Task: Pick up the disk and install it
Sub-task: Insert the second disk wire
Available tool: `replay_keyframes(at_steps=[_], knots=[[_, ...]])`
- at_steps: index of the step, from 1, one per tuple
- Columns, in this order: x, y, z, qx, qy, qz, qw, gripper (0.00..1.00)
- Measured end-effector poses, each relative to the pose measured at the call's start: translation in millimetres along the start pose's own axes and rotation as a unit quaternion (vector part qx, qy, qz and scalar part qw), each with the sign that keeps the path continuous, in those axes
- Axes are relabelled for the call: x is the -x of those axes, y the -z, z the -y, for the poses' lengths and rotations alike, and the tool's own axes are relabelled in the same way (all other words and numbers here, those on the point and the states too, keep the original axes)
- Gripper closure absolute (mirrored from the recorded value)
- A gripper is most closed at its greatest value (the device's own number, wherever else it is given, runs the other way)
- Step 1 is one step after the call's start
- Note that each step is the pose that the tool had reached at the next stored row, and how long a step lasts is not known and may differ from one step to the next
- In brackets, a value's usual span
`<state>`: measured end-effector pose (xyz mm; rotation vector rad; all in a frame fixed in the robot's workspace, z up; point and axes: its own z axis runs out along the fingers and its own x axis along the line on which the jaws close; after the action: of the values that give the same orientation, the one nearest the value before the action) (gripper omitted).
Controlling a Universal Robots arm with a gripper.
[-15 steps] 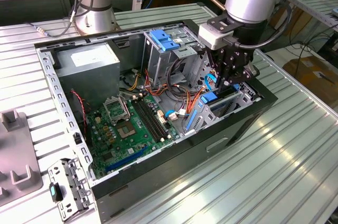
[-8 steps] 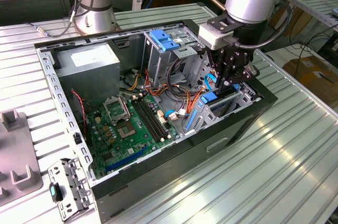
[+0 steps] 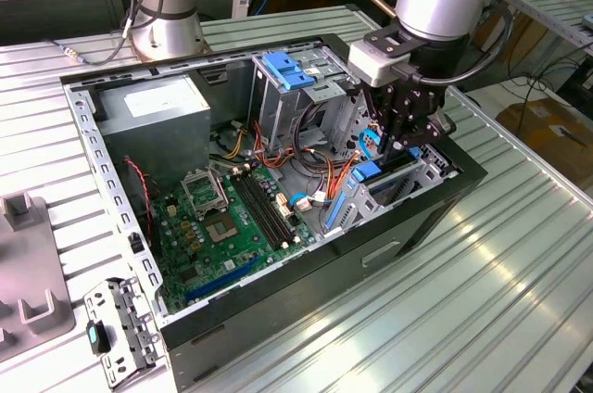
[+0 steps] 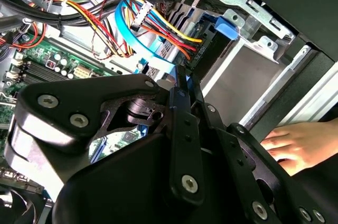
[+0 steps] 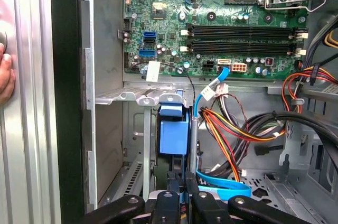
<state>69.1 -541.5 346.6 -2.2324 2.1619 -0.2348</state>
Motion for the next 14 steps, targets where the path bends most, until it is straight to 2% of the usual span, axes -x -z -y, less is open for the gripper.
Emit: replay_keyframes(at_steps=[2, 6, 11, 14], knots=[[0.0, 0.0, 0.0, -0.0001, 0.000, 0.0013, 1.00000, 0.84], [-0.6, -2.2, 0.4, -0.0003, -0.001, 0.0092, 0.99996, 0.84], [-1.7, -2.9, 0.6, -0.0003, -0.001, 0.0102, 0.99995, 0.84], [-2.1, -0.8, 0.8, -0.0004, -0.001, 0.0103, 0.99995, 0.84]])
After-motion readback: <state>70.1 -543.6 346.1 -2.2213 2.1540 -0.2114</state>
